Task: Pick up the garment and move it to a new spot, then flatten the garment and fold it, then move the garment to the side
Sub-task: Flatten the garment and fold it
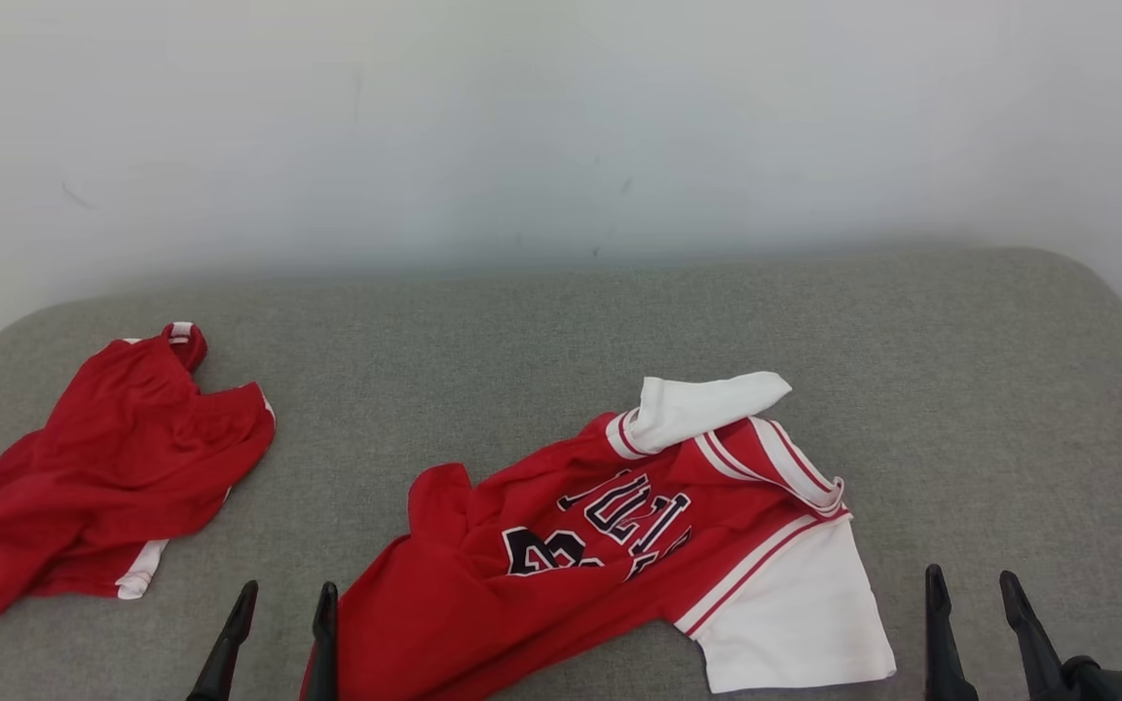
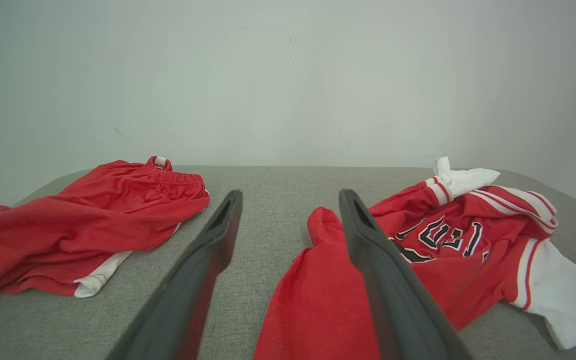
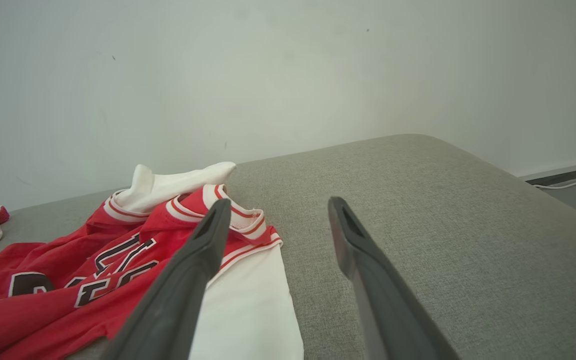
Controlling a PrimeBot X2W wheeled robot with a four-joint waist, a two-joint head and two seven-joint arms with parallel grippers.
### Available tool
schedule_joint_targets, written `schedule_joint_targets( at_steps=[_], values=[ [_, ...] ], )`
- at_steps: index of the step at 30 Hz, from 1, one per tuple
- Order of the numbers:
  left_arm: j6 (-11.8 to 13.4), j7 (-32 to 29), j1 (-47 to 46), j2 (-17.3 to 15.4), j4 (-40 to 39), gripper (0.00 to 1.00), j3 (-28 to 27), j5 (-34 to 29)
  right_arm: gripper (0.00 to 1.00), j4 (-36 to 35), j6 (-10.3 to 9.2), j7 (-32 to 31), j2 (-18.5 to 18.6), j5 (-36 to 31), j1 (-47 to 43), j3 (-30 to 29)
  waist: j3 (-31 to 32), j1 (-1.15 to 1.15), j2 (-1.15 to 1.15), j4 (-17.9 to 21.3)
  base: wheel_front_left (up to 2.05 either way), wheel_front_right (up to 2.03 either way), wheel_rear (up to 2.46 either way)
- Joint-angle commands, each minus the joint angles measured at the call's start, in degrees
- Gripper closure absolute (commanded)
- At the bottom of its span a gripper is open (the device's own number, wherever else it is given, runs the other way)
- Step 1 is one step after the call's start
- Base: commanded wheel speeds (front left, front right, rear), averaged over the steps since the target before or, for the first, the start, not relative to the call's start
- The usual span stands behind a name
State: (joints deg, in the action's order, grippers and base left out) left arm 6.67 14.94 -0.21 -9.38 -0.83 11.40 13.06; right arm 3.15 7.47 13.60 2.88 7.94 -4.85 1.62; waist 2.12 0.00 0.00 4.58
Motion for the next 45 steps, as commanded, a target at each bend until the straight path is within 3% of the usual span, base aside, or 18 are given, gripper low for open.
schedule_joint_targets(
  at_steps=[1, 16, 45],
  values=[
    [0.52, 0.11, 0.89, -0.43, -0.45, 0.0, -0.53, -0.22, 0.0, -0.49, 0.06, -0.35, 0.0, -0.64, -0.76, 0.2, 0.32, 0.0, 0.0, 0.6, 0.0, 0.0, 0.0],
    [0.02, 0.3, 6.49, -0.93, -4.07, 0.0, -4.46, 3.87, 0.0, -3.6, 0.06, -0.82, 0.01, -0.67, -2.98, -0.72, 0.46, 0.0, 0.0, 1.08, 0.0, 0.0, 0.0],
    [-0.1, 0.32, 5.8, -0.94, -2.8, 0.0, -3.84, 3.93, 0.0, -2.78, 0.06, -0.57, 0.01, 0.09, -2.46, -1.1, 0.5, 0.0, 0.0, 0.93, 0.0, 0.0, 0.0]
  ],
)
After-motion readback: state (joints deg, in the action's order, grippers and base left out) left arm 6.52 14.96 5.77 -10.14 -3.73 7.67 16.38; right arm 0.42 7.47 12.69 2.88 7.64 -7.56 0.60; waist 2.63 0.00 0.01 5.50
